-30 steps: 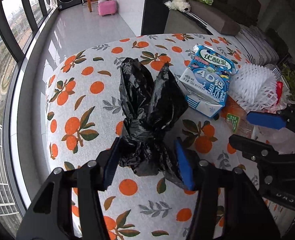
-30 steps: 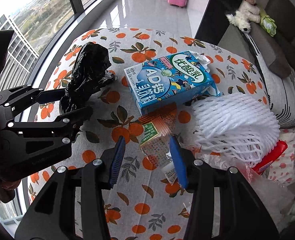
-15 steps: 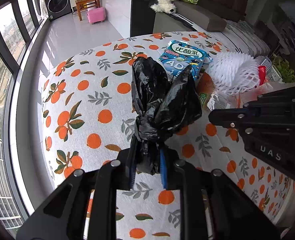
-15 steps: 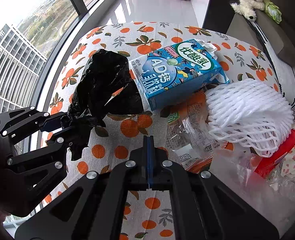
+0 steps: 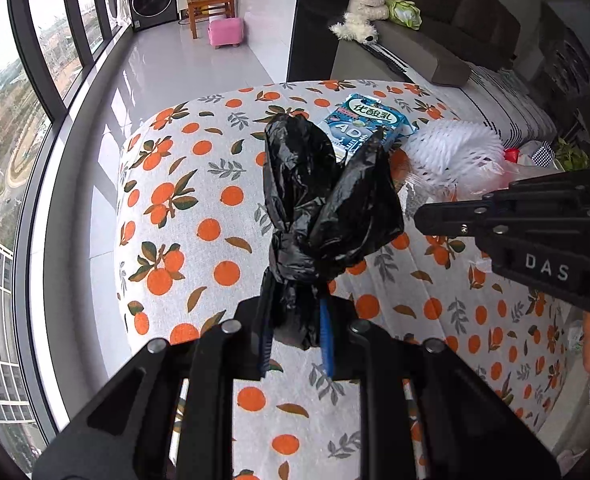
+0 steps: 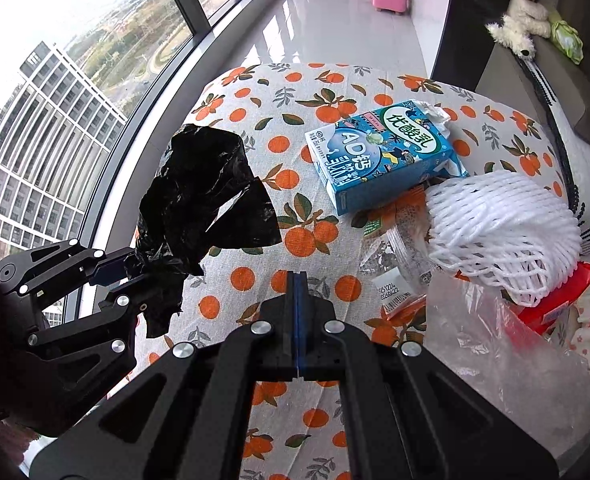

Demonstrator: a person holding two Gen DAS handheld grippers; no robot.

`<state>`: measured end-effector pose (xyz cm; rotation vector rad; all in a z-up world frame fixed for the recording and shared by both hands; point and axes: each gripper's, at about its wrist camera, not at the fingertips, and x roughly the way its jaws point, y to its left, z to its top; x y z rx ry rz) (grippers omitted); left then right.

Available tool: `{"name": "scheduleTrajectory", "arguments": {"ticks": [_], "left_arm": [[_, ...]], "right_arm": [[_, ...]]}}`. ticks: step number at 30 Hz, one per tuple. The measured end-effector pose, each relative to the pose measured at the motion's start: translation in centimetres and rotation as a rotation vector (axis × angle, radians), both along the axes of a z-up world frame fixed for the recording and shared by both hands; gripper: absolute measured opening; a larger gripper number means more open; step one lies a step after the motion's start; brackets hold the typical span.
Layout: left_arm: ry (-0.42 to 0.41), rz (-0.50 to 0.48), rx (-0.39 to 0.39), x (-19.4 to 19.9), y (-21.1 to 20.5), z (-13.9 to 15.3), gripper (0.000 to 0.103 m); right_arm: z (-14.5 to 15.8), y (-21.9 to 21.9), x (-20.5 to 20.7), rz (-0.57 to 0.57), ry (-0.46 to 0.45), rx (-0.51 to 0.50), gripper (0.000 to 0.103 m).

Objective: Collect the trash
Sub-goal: 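Grasp the clear orange-topped snack bag with the right tool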

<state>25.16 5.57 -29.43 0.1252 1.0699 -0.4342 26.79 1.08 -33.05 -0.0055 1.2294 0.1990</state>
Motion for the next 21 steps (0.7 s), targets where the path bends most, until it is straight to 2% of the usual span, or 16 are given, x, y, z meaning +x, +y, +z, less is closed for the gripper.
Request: {"name": "scheduleTrajectory", "arguments": {"ticks": [3,4,5,7,8,13,15,18,20,21], "left_arm": [[0.004,0.039,-0.001,-1.4,0.4,0.0,0.019],[0.005,0.051,-0.005,-1.8,0.5,0.0,0.019],[0.006,0.061,-0.01,-2.2,0.6,0.0,0.019],[0.008,0.077,-0.014,-2.8,0.6,0.0,0.019],[0.007,0.083,-0.016,-3.0,0.5,-0.1,0.019],[0.004,0.108,-0.025,-4.0,0.6,-0.2,0.019],[0.004,0.12,-0.028,-4.5,0.8,-0.1,0.019],[0.004,0.141,-0.027,-5.2,1.1,0.0,0.019],[0.004,0.157,-0.027,-5.7,1.3,0.1,0.019],[0.003,0.164,-0.026,-6.0,1.3,0.1,0.019]], "right_arm": [[0.7,0.0,-0.6,0.017,-0.036,-0.057,0.0],[0.9,-0.1,-0.5,0.014,-0.049,-0.085,0.007],[0.8,-0.4,-0.2,0.005,-0.053,-0.113,0.037],[0.7,-1.3,0.3,-0.037,-0.081,-0.144,0.083],[0.6,-1.7,0.6,-0.052,-0.099,-0.15,0.083],[-2.4,-2.6,2.7,-0.066,-0.019,-0.177,0.081],[-3.7,-2.3,3.0,-0.041,0.005,-0.215,0.072],[-5.0,-1.5,2.8,-0.002,0.003,-0.302,0.049],[-4.9,-1.0,2.4,0.035,-0.022,-0.346,0.017],[-4.6,-1.1,2.3,0.041,-0.019,-0.323,0.017]]}}
